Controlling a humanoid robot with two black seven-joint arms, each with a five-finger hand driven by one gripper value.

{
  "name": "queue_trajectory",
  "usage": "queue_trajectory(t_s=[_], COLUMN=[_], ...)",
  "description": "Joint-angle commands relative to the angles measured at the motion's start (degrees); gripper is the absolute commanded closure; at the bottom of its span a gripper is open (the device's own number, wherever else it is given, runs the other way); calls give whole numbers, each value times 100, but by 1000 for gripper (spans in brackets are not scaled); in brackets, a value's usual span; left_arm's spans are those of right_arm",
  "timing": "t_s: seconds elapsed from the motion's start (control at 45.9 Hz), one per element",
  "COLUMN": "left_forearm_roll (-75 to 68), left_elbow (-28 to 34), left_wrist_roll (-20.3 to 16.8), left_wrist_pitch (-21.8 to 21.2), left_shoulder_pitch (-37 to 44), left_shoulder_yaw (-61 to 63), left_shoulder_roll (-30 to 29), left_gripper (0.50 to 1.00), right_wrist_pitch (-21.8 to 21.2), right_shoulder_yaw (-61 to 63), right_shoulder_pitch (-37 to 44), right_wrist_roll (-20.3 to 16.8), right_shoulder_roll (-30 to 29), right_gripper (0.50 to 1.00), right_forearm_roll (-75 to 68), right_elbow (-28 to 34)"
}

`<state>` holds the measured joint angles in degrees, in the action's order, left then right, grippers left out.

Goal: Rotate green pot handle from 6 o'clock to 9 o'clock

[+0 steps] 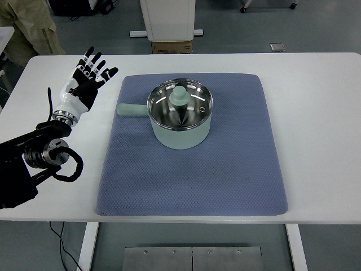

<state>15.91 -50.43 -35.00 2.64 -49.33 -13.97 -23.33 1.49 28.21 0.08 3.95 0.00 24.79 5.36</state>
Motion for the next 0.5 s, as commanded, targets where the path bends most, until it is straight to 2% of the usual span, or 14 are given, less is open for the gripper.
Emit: queue_trajectory(t_s=[0.0,0.479], left_forearm_roll=[0,0], left_elbow=[42,51], left_wrist_roll=[0,0], left_wrist_pitch=[-1,96], left_shoulder_pitch=[3,47], left_shoulder_yaw=[0,-27], left_shoulder_roll=[74,215], left_gripper=[500,500], right_wrist_pitch=[0,0], right_shoulder_yaw=[0,27], right_shoulder_pitch=[0,0], right_wrist_roll=[-8,-26], right_shoulder_roll=[0,0], right_gripper=[500,500], right_forearm_roll=[-1,-9], right_elbow=[0,-9])
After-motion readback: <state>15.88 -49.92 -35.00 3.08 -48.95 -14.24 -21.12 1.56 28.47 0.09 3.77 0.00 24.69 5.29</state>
